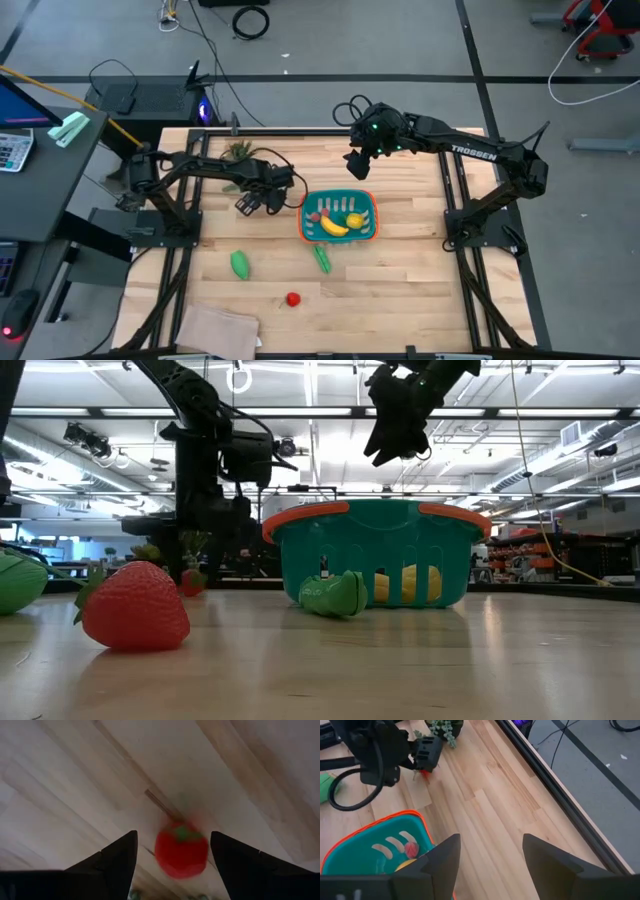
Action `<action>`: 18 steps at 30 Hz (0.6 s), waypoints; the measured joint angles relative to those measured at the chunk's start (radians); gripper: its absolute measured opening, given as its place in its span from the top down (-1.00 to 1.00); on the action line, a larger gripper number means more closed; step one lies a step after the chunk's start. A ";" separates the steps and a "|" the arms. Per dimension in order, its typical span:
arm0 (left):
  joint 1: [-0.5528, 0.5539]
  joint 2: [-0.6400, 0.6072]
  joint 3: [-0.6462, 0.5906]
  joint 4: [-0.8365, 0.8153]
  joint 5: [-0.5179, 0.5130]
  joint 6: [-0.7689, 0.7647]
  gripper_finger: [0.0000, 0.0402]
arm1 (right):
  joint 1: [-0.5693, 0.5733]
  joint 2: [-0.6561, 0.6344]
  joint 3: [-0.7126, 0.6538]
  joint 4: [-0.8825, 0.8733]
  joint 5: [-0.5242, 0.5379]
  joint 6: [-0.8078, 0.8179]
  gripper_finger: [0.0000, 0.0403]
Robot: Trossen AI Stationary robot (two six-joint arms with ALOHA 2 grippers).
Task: Pick and placing Produce into tupperware
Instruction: Put the top red strawberry into the blue bin
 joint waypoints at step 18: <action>0.003 0.002 0.000 -0.069 -0.049 -0.103 -0.28 | -0.001 0.000 0.000 -0.001 0.000 -0.011 -0.11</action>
